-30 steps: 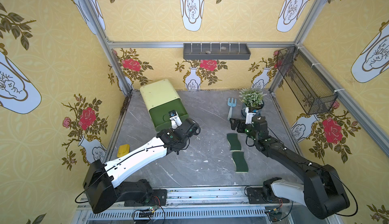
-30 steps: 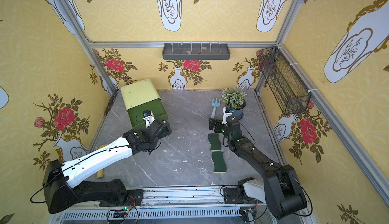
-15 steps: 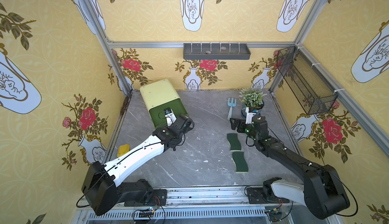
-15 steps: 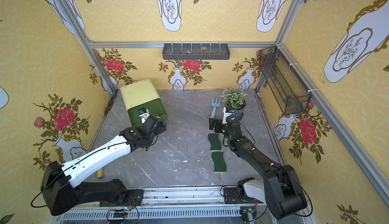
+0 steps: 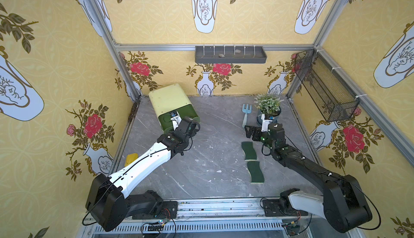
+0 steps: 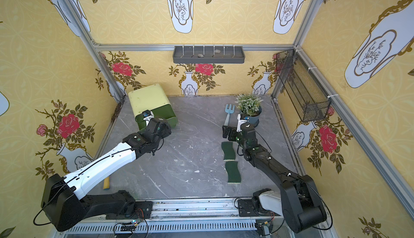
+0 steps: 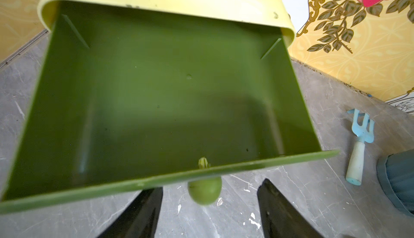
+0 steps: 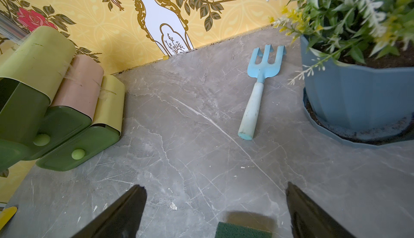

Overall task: Take the sponge out of the drawer
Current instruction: Close the drawer in the storage box.

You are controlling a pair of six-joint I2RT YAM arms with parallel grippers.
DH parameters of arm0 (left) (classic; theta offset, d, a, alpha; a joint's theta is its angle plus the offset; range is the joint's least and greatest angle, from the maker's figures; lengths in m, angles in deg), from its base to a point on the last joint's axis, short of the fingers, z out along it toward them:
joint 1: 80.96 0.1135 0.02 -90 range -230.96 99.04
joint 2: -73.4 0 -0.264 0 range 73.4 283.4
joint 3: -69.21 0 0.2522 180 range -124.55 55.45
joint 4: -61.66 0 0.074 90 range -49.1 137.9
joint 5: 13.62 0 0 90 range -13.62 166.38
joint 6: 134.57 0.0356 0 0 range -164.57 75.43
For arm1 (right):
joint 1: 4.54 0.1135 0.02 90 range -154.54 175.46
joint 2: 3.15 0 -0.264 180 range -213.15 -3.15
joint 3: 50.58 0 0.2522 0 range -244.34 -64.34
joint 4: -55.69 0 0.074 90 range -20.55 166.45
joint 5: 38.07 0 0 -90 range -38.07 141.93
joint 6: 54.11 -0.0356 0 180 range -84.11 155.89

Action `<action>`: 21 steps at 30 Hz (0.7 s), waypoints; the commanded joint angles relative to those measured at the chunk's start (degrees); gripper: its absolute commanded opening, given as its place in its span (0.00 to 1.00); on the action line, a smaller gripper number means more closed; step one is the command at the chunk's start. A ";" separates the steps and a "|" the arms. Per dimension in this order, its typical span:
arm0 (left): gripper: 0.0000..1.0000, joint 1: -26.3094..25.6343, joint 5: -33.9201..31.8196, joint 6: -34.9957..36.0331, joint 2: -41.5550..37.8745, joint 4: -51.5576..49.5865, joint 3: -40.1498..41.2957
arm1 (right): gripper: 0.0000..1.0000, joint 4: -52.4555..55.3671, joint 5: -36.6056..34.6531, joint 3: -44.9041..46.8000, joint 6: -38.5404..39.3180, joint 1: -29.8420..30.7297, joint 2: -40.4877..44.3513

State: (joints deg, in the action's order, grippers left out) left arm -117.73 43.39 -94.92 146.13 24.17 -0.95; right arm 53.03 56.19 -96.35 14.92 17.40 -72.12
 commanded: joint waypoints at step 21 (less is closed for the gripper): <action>0.65 9.84 5.41 8.19 5.17 12.71 -0.64 | 1.00 -1.33 -0.08 -0.50 0.43 0.04 -1.34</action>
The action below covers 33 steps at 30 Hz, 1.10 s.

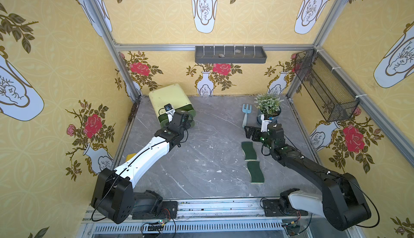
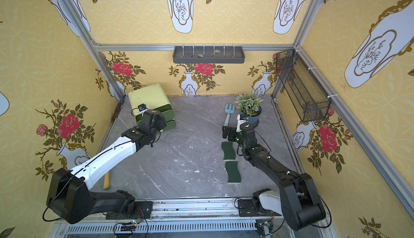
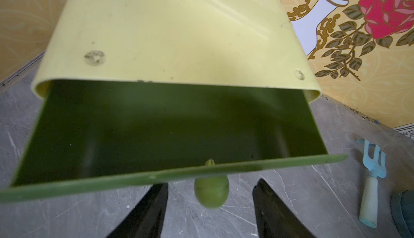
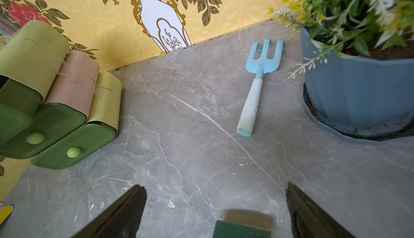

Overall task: Take the sponge out of the drawer
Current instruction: Close the drawer in the storage box.

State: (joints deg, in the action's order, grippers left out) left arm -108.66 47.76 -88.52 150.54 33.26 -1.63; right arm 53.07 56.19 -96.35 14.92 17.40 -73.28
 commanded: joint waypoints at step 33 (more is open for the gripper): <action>0.68 4.17 5.30 -1.84 0.58 6.96 4.42 | 1.00 -0.95 0.17 -0.80 0.45 0.04 -0.54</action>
State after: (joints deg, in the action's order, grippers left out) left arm -103.48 53.40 -88.65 151.90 39.10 1.43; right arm 53.07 56.21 -96.61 14.92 17.40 -73.74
